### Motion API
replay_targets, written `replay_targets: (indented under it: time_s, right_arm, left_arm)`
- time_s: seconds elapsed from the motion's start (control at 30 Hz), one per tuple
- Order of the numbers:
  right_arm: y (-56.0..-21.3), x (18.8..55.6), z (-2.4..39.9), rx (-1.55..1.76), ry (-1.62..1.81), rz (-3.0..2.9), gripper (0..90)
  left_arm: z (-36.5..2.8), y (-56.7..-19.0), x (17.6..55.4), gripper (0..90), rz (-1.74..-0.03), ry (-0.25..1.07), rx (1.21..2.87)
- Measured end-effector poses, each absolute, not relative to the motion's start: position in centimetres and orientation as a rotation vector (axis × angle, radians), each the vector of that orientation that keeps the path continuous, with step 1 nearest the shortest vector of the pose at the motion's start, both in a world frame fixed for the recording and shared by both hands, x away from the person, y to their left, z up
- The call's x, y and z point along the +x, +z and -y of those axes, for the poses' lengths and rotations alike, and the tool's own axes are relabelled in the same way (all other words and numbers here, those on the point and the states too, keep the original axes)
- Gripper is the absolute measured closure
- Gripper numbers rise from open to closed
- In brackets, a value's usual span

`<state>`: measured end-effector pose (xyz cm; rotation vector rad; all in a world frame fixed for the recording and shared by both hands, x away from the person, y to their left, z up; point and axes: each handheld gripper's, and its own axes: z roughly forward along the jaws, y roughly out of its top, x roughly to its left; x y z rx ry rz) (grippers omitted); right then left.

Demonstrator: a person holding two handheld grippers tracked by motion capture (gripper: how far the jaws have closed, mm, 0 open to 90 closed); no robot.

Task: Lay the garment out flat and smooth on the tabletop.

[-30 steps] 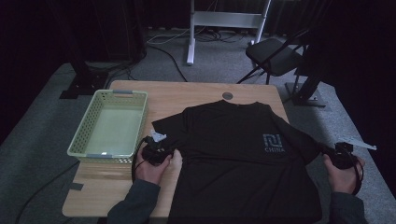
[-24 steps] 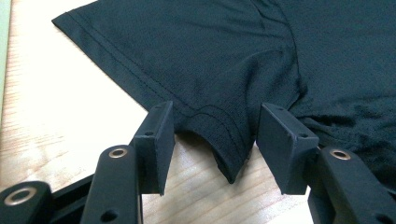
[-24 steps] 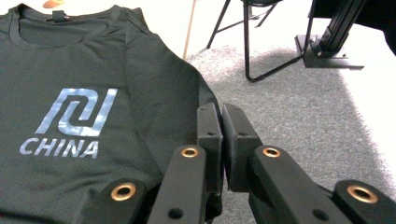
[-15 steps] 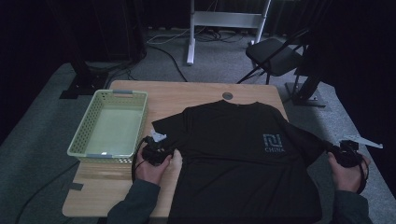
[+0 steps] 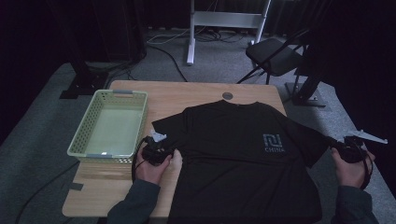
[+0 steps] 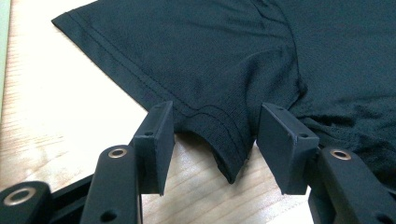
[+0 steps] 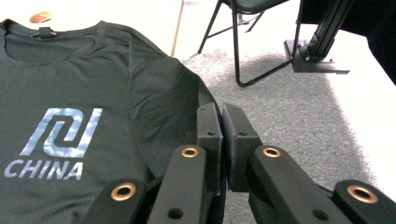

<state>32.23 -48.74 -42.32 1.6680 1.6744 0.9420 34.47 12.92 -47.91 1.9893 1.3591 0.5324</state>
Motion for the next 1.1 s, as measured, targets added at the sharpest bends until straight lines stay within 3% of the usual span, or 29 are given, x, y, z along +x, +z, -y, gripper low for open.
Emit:
replay_targets:
  time_s: [1.1]
  right_arm:
    - [-43.3, 34.8, 49.6, 1.727, 0.872, -1.643, 86.2]
  left_arm:
    - [-12.9, -47.9, 34.5, 47.4, -1.358, 0.532, 1.990]
